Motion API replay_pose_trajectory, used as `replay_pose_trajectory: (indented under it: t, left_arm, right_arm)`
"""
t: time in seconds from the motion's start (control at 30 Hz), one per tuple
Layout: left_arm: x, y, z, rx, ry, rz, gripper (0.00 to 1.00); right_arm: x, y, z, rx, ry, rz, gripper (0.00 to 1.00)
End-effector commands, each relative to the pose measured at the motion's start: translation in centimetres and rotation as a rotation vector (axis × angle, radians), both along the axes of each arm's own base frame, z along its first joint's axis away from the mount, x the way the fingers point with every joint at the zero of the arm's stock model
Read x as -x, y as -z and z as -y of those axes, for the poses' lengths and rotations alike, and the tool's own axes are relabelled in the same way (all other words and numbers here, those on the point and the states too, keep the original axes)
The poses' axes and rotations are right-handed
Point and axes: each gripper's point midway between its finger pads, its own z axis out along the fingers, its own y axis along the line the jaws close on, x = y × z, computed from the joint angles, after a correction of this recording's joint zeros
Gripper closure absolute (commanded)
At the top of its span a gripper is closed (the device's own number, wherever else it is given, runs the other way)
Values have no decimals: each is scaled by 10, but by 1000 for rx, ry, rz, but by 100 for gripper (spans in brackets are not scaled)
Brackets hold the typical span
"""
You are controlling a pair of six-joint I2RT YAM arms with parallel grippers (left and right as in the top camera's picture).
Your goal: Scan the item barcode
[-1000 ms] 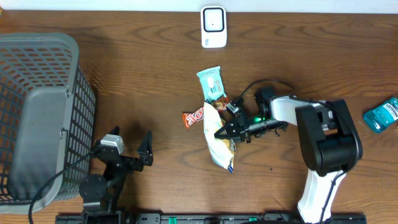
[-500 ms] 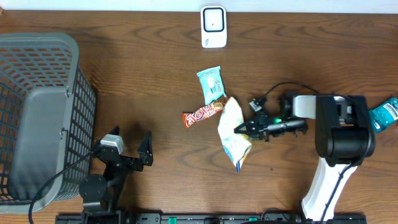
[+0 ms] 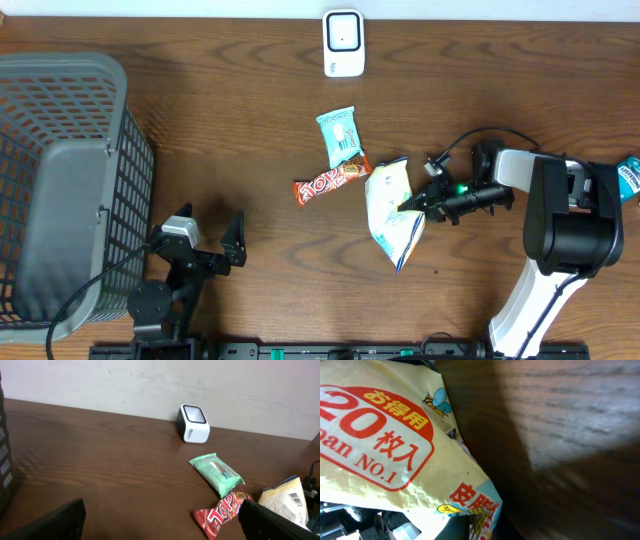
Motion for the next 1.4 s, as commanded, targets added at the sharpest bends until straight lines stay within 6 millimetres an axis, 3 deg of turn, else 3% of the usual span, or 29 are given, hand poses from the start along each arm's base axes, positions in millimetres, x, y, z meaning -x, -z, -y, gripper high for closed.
replay_pose_trajectory:
  t: [0.0, 0.1, 0.17, 0.2, 0.23, 0.37, 0.67, 0.73, 0.83, 1.0, 1.2, 1.37]
  left_arm:
    - [1, 13, 1, 11, 5, -42, 2]
    - [1, 13, 1, 11, 5, -42, 2]
    - [1, 13, 1, 11, 5, -42, 2]
    - [1, 13, 1, 11, 5, -42, 2]
    - [1, 13, 1, 11, 5, -42, 2]
    - [1, 13, 1, 11, 5, -42, 2]
    - [1, 13, 1, 11, 5, -42, 2]
    - [1, 13, 1, 11, 5, -42, 2]
    - [1, 13, 1, 11, 5, -42, 2]
    - [1, 13, 1, 11, 5, -42, 2]
    - [1, 13, 1, 11, 5, -42, 2]
    - [1, 13, 1, 11, 5, -42, 2]
  right_arm:
    - [31, 68, 55, 418, -37, -170, 99]
    - [25, 54, 37, 277, -64, -97, 99]
    - [15, 24, 12, 56, -93, 25, 99]
    - [9, -10, -3, -111, -101, 115, 99]
    - [8, -24, -7, -153, -105, 138, 99]
    - [11, -64, -9, -196, -163, 228, 98]
    - [24, -177, -17, -195, -243, 602, 99]
    - [26, -184, -18, -143, -287, 684, 99]
    - [16, -180, -12, 33, -311, 732, 99]
    - [-46, -156, 16, 539, -184, 767, 99]
    - [-93, -170, -11, 832, -168, 1007, 99]
    - [-130, -181, -1, 1167, -67, 1111, 99]
